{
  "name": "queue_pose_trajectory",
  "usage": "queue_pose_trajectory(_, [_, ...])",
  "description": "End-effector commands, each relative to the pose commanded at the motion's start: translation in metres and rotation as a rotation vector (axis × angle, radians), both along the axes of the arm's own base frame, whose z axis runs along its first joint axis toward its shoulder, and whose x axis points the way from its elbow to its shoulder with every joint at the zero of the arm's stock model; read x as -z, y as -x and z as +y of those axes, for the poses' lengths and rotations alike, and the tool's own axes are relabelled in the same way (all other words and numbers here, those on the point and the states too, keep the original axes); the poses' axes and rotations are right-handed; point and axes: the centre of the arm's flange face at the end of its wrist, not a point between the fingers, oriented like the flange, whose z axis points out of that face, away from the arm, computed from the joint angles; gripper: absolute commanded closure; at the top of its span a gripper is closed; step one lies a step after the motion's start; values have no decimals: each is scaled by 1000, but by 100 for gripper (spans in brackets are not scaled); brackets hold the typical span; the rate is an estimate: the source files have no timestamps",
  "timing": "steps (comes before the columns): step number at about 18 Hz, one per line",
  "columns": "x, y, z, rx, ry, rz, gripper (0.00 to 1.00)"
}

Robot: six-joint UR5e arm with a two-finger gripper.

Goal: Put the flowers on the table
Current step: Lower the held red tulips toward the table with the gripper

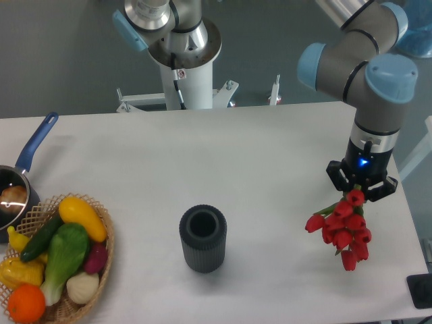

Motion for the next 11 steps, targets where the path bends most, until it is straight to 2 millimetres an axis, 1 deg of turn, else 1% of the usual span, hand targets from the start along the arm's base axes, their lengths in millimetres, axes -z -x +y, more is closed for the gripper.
queue_pose_trajectory(6, [15,-2,1,-3,25,-19,100])
queue_pose_trajectory(7, [21,-2,-1,-8,41,-23,100])
queue_pose_trajectory(9, [37,-12,1,4,61,-45,100])
queue_pose_trajectory(11, [52,-17,-2,14,77,-62,100])
